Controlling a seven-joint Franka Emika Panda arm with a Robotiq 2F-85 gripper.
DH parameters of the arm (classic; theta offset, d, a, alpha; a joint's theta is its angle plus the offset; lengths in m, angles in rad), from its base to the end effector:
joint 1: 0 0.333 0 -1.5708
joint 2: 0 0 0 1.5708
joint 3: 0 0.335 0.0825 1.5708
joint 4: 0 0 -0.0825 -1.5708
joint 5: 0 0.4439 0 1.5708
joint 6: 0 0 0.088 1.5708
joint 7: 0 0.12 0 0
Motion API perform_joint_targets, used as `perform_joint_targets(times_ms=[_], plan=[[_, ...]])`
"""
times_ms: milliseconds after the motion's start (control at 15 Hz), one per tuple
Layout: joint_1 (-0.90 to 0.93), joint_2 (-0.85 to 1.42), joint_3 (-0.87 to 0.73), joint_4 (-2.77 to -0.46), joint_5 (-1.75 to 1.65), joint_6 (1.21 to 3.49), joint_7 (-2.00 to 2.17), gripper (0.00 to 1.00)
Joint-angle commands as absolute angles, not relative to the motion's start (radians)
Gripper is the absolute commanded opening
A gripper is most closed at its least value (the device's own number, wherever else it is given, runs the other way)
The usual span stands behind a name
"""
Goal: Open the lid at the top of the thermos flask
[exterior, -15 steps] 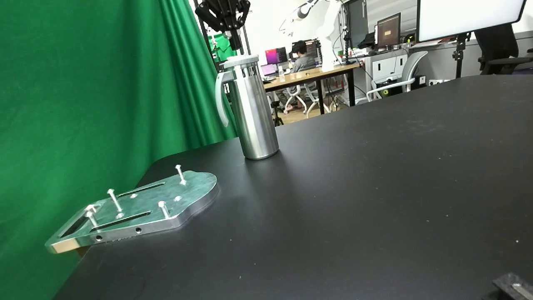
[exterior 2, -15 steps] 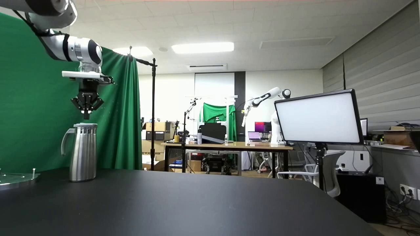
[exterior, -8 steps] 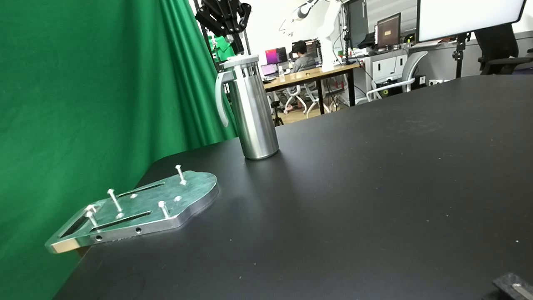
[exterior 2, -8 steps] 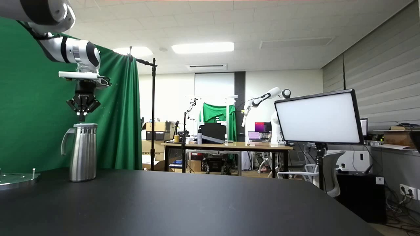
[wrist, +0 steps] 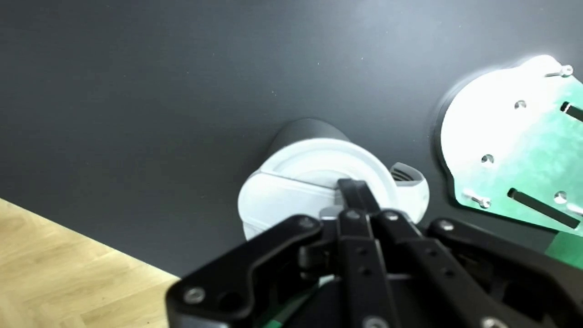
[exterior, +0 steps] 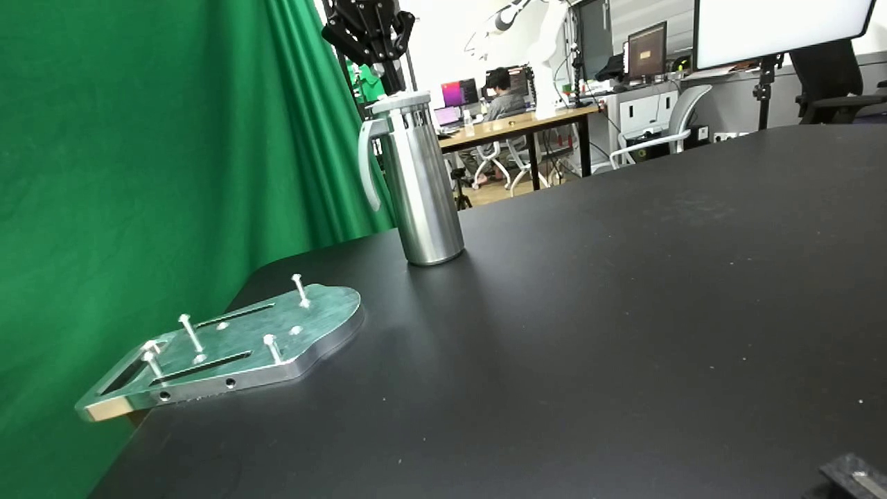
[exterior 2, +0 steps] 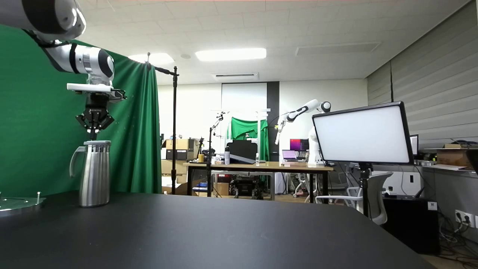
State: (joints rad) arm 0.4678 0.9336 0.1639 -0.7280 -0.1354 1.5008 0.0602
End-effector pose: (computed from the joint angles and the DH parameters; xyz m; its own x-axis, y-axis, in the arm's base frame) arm 0.7176 0.4282 0.3793 0.8597 0.4875 -0.1525 0.4949 -0.8689 0.0126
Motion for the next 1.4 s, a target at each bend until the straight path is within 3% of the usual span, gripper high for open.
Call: perform_joint_targets(times_ms=[0, 1333], plan=[[0.472, 0.962, 0.168, -0.662, -0.125, 1.49, 0.068, 0.0], [0.469, 0.995, 0.174, -0.67, -0.122, 1.548, 0.064, 0.0]])
